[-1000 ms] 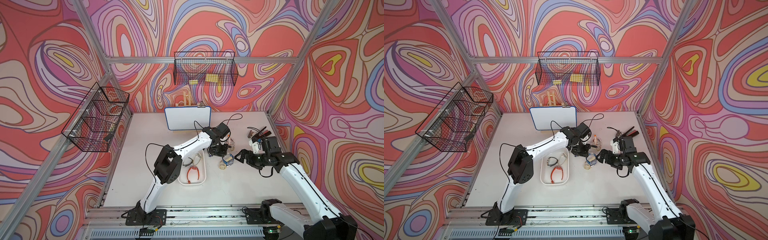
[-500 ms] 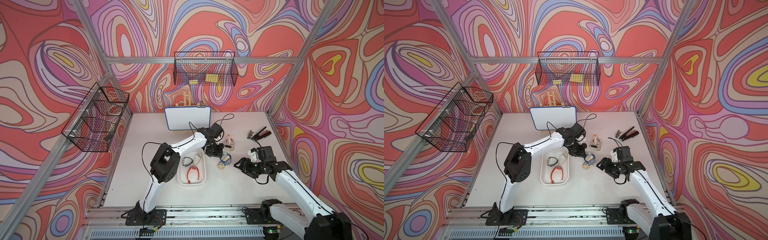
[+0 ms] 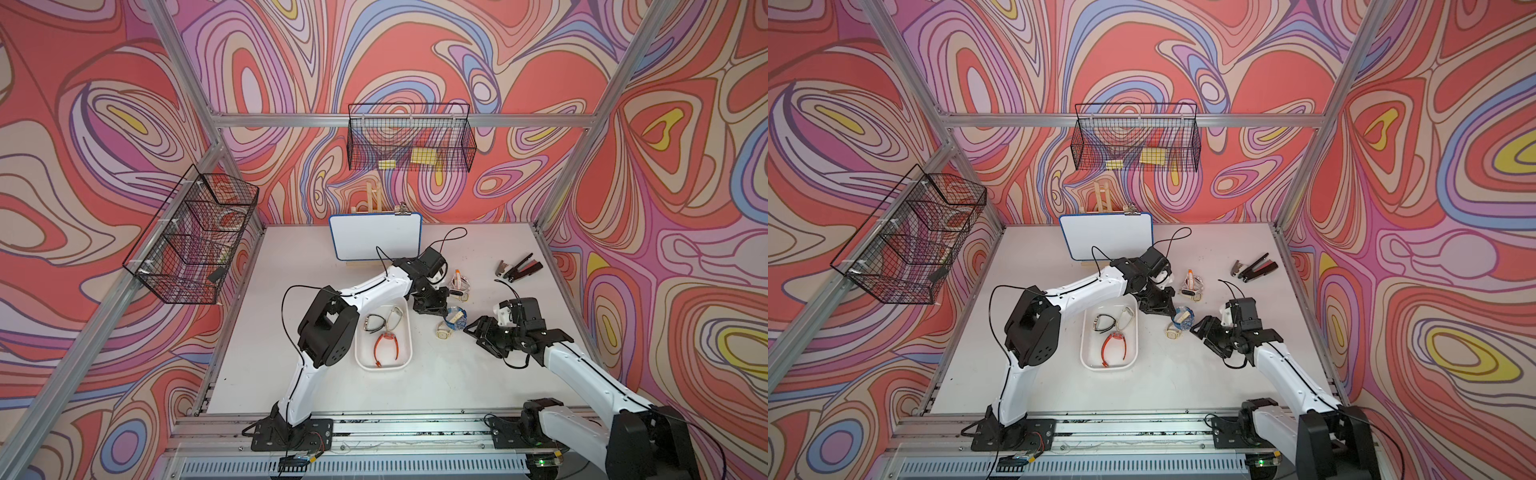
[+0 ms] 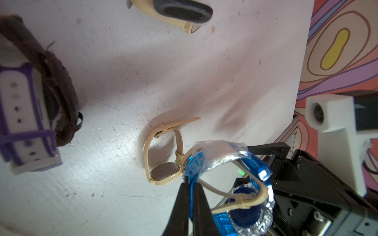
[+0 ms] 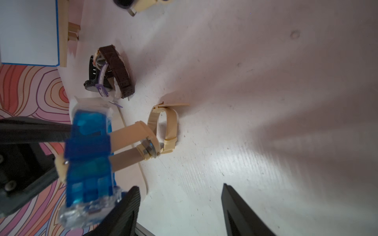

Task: Put the watch into the storage box
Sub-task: Pick up the watch at the center of the board.

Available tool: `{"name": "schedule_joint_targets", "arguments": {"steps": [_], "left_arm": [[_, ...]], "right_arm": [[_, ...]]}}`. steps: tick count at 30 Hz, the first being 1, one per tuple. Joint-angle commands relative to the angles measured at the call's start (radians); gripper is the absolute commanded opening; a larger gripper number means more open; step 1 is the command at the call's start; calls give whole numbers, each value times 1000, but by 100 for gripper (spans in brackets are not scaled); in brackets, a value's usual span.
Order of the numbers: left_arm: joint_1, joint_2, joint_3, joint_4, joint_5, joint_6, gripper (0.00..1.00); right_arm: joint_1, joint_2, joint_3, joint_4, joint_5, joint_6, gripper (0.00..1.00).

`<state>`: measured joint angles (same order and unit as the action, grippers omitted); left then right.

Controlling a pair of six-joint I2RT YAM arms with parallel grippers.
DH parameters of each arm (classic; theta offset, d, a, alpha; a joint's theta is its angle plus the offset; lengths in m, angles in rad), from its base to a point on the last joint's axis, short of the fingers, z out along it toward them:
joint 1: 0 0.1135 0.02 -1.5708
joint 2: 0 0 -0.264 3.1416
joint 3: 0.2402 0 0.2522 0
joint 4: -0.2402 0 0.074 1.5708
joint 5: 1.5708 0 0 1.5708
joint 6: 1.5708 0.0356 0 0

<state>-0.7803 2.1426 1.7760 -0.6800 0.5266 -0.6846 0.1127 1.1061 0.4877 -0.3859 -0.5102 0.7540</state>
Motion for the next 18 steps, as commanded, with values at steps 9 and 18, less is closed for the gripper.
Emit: {"name": "schedule_joint_targets", "arguments": {"steps": [9, 18], "left_arm": [[-2, -55, -60, 96, 53, -50, 0], [-2, -59, -95, 158, 81, -90, 0]], "right_arm": [[5, 100, -57, 213, 9, 70, 69], [6, 184, -69, 313, 10, 96, 70]]}}
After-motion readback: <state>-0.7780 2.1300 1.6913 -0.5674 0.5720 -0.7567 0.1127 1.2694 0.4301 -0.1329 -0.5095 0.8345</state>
